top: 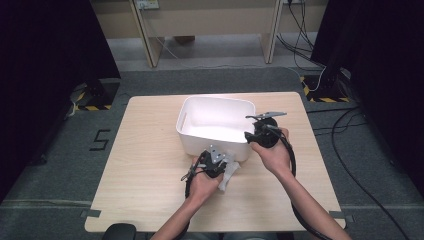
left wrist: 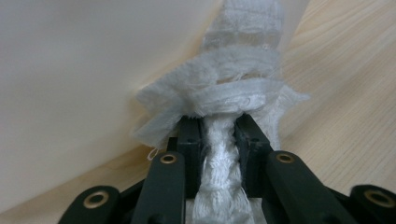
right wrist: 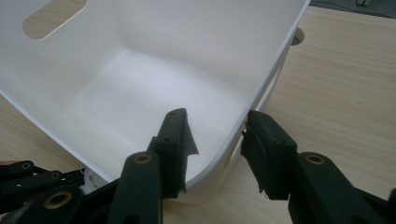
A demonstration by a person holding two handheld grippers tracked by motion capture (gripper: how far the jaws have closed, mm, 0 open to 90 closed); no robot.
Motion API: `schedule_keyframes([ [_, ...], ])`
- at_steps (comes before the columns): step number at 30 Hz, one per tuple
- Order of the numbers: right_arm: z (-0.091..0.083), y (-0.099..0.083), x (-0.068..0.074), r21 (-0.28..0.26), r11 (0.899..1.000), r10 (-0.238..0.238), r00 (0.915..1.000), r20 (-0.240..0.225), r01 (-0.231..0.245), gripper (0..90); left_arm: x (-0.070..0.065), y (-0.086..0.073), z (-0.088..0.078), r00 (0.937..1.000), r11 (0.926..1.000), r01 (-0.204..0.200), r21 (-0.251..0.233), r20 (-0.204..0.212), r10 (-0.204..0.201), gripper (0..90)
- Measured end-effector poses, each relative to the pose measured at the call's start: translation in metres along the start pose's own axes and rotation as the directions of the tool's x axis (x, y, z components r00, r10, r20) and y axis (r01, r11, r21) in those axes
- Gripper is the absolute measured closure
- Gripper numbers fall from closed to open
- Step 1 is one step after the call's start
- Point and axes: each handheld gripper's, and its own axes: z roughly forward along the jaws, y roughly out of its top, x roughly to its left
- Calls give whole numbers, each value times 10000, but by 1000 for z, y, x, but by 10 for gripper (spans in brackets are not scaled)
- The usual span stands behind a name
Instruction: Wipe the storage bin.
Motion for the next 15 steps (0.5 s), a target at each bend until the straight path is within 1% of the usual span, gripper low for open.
schedule_keyframes([
  [9,0,0,0,4,10000,-48,10000,-9,48,598,0,-2,6,10000,9998,50,181,72,-52,749],
  [15,0,0,0,-5,10000,-45,10000,-17,45,598,0,0,3,10000,9999,-15,149,85,14,750],
])
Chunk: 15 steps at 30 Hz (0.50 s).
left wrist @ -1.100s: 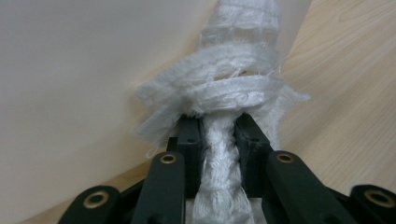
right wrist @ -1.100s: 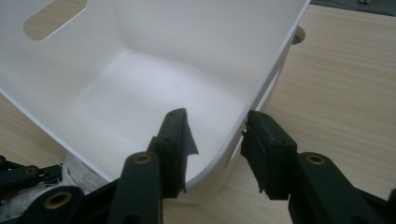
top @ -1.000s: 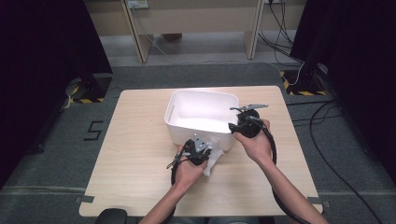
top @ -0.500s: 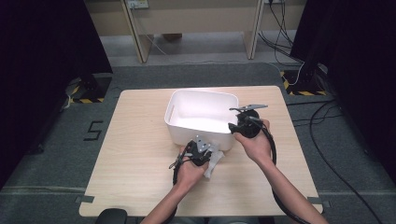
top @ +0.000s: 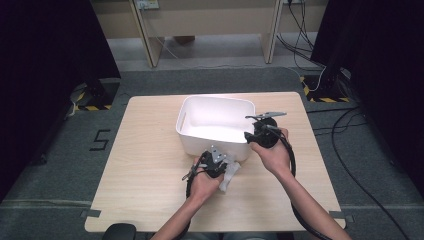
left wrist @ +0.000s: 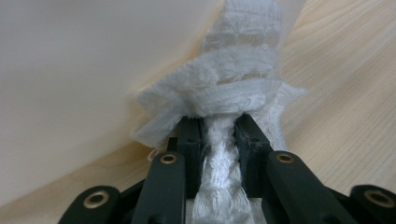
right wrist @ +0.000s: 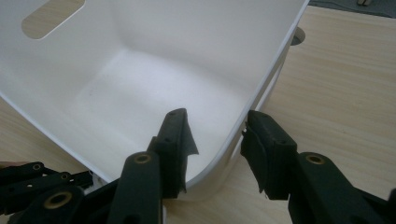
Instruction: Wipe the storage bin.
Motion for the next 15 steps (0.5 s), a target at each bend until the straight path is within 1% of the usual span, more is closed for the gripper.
schedule_keyframes([
  [1,0,0,0,0,10000,0,10000,0,0,598,0,0,0,10000,10000,0,0,0,0,750],
  [2,0,0,0,1,10000,7,10000,-2,-7,598,-1,1,-1,10000,9999,38,-139,-7,-38,750],
  [5,0,0,0,-20,10000,44,10000,-12,-44,598,-2,3,-4,10000,9997,24,-242,-1,-24,750],
  [6,0,0,0,-20,10000,51,10000,-6,-51,598,-3,6,-7,10000,9995,-33,-310,27,33,750],
  [8,0,0,0,-23,10000,57,10000,-5,-57,599,-3,8,-9,10000,9993,-29,-369,43,31,750],
  [9,0,0,0,-23,10000,58,10000,-2,-58,598,-4,10,-11,10000,9989,-4,-472,54,7,750],
  [15,0,0,-1,-26,10000,47,10000,2,-47,599,-5,14,-15,10000,9981,-47,-607,76,52,750],
])
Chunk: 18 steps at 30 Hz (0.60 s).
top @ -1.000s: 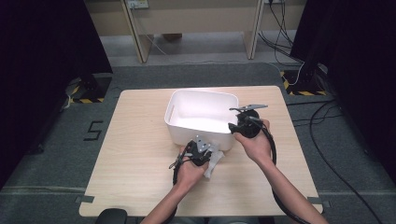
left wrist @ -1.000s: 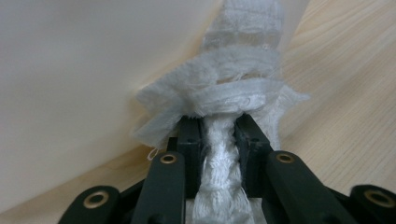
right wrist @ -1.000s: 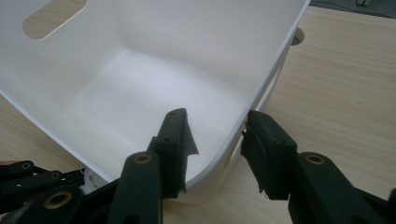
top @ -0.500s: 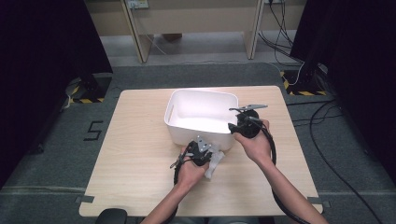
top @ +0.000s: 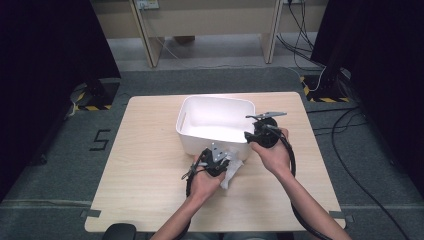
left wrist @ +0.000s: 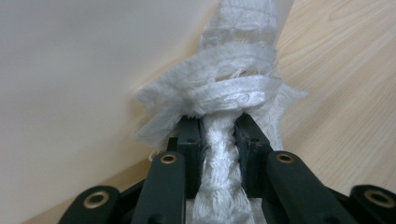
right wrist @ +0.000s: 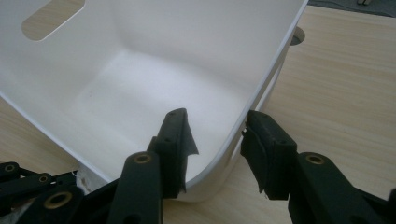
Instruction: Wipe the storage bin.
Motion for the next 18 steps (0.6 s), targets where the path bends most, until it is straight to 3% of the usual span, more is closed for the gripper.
schedule_keyframes([
  [18,1,0,0,-28,9999,125,9999,-15,-125,599,-3,18,-17,10000,9981,-74,-614,63,78,750],
])
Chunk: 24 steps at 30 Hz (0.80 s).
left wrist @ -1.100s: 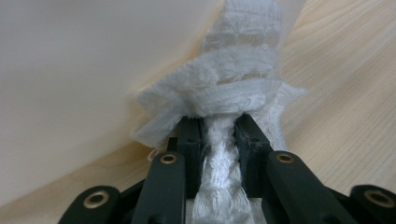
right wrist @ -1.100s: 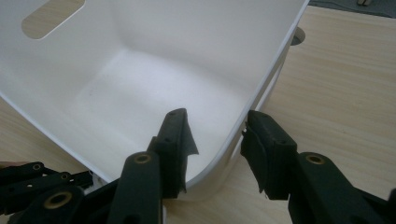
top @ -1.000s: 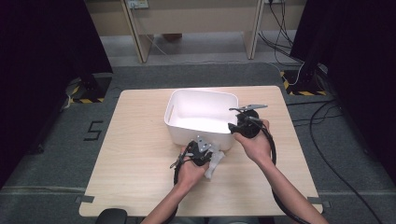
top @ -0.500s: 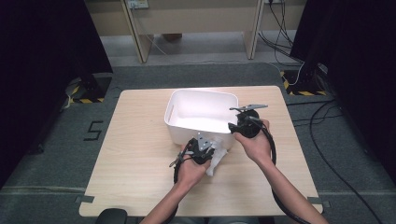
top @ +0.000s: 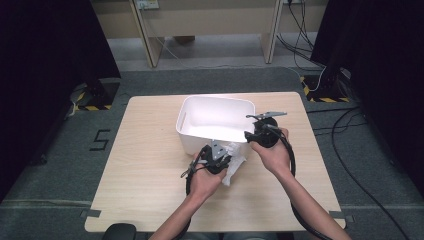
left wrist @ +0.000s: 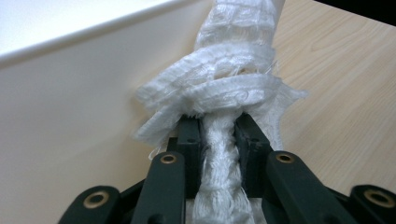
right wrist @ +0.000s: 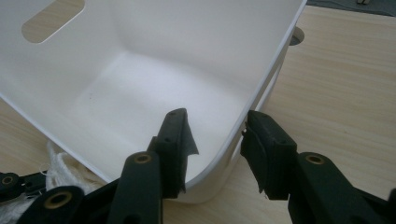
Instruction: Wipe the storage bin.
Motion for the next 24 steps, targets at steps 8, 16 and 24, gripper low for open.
schedule_keyframes([
  [8,0,0,0,-10,10000,9,10000,-9,-9,599,-2,6,-4,10000,9999,-80,-125,22,81,750],
  [16,0,0,-1,-9,10000,50,10000,-4,-50,599,-4,13,-7,9998,9995,-167,-265,45,168,750],
  [24,1,0,-1,-34,10000,56,10000,-2,-56,599,-4,15,-7,9999,9995,-152,-281,56,153,750],
])
